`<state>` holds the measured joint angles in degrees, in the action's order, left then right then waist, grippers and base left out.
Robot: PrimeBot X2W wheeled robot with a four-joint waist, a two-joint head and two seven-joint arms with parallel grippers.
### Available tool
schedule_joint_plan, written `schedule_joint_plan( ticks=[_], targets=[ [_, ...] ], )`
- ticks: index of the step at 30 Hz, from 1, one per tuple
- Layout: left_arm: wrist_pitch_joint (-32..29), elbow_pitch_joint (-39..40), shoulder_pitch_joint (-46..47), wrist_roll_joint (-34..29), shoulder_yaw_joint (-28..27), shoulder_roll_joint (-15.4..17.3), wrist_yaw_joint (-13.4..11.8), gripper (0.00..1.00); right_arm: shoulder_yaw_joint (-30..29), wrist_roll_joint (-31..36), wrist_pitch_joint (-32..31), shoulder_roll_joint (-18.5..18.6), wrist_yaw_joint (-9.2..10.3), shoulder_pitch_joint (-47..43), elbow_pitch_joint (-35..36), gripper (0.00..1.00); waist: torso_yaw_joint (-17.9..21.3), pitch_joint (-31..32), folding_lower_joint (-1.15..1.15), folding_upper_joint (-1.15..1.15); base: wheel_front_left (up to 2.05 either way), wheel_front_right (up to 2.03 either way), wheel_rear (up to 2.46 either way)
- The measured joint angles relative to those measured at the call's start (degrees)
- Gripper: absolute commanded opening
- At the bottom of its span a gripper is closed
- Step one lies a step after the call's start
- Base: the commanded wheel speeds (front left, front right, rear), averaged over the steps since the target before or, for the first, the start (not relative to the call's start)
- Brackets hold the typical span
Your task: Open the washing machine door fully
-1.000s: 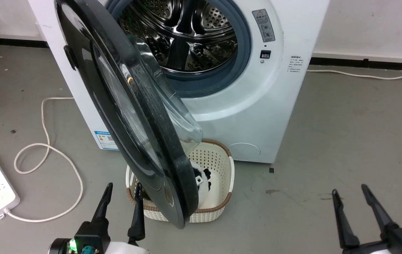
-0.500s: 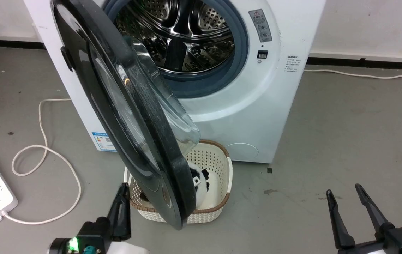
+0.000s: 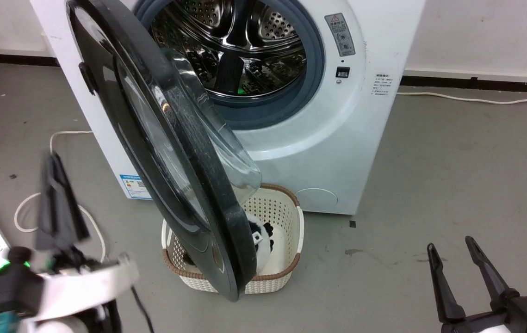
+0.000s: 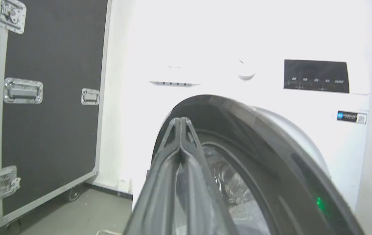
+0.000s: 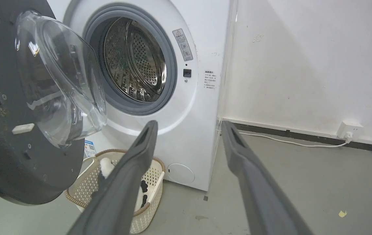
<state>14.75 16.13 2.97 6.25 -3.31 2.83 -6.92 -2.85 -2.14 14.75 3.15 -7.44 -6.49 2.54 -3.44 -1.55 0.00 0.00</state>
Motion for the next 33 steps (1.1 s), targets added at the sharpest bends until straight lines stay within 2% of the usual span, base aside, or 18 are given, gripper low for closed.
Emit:
schedule_joint_plan(
  ticks=[6, 9, 11, 12, 13, 14, 16, 17, 18, 19, 20, 24, 30, 33],
  targets=[
    [0.0, 11.1, 5.6, -0.5, 1.4, 0.0, 0.1, 0.00, 0.0, -0.6, 0.0, 0.0, 0.00, 0.0, 0.0, 1.00, 0.1, -0.2, 0.00, 0.00, 0.00, 0.00, 0.00],
    [0.0, 12.5, 6.0, -2.2, 3.0, 0.0, 0.5, 0.00, 0.1, -0.7, 0.0, 0.0, 0.00, 0.0, 0.0, 1.00, 0.2, -0.3, 0.00, 0.00, 0.00, 0.00, 0.00],
    [0.0, 13.7, 6.6, -5.4, 6.5, 0.3, 1.4, 0.00, 0.1, -1.1, 0.0, 0.0, 0.00, 0.0, 0.0, 1.00, 0.4, -0.3, 0.00, 0.00, 0.00, 0.00, 0.00],
    [0.0, 13.7, 6.6, -5.4, 6.5, 0.3, 1.4, 0.00, 0.1, -1.1, 0.0, 0.0, 0.00, 0.0, 0.0, 1.00, 0.4, -0.3, 0.00, 0.00, 0.00, 0.00, 0.00],
    [0.0, 13.8, 6.6, -6.5, 9.8, 0.3, 2.1, 0.00, -0.1, -2.3, 0.0, 0.0, 0.00, 0.1, -0.2, 1.00, 0.5, -0.4, 0.00, 0.00, 0.00, 0.00, 0.00],
    [0.0, 13.8, 6.6, -6.5, 9.8, 0.3, 2.1, 0.00, -0.1, -2.3, 0.0, 0.0, 0.00, 0.1, -0.2, 1.00, 0.5, -0.4, 0.00, 0.00, 0.00, 0.00, 0.00],
    [-1.4, 12.6, 6.2, -7.1, 16.1, 0.2, 3.6, 0.00, -0.4, -2.6, 0.0, 0.0, 0.00, 0.1, -0.6, 1.00, 0.5, -0.6, 0.00, 0.00, 0.00, 0.00, 0.00],
    [-1.4, 12.6, 6.2, -7.1, 16.1, 0.2, 3.6, 0.00, -0.4, -2.6, 0.0, 0.0, 0.00, 0.1, -0.6, 1.00, 0.5, -0.6, 0.00, 0.00, 0.00, 0.00, 0.00],
    [-2.7, 10.5, 5.3, -6.8, 20.1, 0.1, 4.4, 0.00, -0.5, -2.6, 0.0, 0.0, 0.00, 0.1, -0.6, 1.00, 0.5, -0.7, 0.00, 0.00, 0.00, 0.00, 0.00],
    [-2.7, 10.5, 5.3, -6.8, 20.1, 0.1, 4.4, 0.00, -0.5, -2.6, 0.0, 0.0, 0.00, 0.1, -0.6, 1.00, 0.5, -0.7, 0.00, 0.00, 0.00, 0.00, 0.00],
    [-4.1, 7.6, 3.9, -6.1, 23.6, 0.1, 4.7, 0.00, -0.4, -2.6, 0.0, 0.0, 0.00, 0.2, -0.7, 1.00, 0.5, -0.9, 0.00, 0.00, 0.00, 0.00, 0.00],
    [-7.5, -0.1, 1.4, -4.1, 28.5, 0.0, 4.6, 0.00, -0.3, -3.0, 0.0, 0.0, 0.00, 0.3, -0.7, 1.00, 0.6, -1.2, 0.00, 0.00, 0.00, 0.00, 0.00],
    [-8.9, -10.9, 0.4, 0.0, 30.6, 0.0, 3.9, 0.00, -0.3, -3.0, 0.0, 0.0, 0.00, 1.1, -0.9, 1.00, 0.7, -1.7, 0.00, 0.00, 0.00, 0.00, 0.00],
    [-8.6, -15.7, 0.8, 2.4, 30.4, 0.0, 2.5, 0.00, -0.1, -3.0, 0.0, 0.0, 0.00, 1.1, -0.9, 1.00, 0.7, -2.2, 0.00, 0.00, 0.00, 0.00, 0.00]
  ],
)
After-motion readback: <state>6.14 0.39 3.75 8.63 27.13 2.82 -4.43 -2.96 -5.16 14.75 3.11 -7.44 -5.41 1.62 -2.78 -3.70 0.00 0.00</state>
